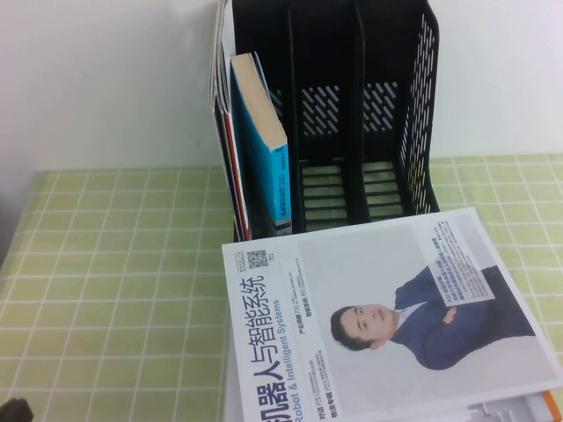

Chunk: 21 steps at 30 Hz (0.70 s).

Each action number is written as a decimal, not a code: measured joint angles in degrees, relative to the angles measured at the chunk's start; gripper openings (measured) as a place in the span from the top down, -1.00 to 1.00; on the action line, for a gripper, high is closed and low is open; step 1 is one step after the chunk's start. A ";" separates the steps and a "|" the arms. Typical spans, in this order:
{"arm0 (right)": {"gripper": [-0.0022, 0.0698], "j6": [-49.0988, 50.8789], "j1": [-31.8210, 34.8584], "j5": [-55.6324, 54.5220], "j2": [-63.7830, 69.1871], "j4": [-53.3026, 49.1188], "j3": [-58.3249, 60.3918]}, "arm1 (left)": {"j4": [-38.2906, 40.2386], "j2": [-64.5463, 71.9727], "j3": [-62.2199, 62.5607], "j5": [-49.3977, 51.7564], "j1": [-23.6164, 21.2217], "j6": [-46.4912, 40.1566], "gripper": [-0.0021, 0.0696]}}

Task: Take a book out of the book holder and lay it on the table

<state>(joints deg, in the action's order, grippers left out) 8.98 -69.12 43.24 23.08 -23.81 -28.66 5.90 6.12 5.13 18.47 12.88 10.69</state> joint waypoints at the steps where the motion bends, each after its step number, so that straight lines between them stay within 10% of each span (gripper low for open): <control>1: 0.94 0.00 0.00 0.00 0.00 0.00 0.00 | -0.51 -1.39 -1.52 0.00 -0.64 0.00 0.95; 21: 0.94 0.00 0.00 0.05 -0.09 0.00 0.00 | -1.53 -6.78 -6.30 1.26 -4.98 -1.62 0.95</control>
<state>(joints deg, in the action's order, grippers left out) 8.98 -69.12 43.29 22.99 -23.81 -28.66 4.37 -0.67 -1.17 19.73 7.90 9.07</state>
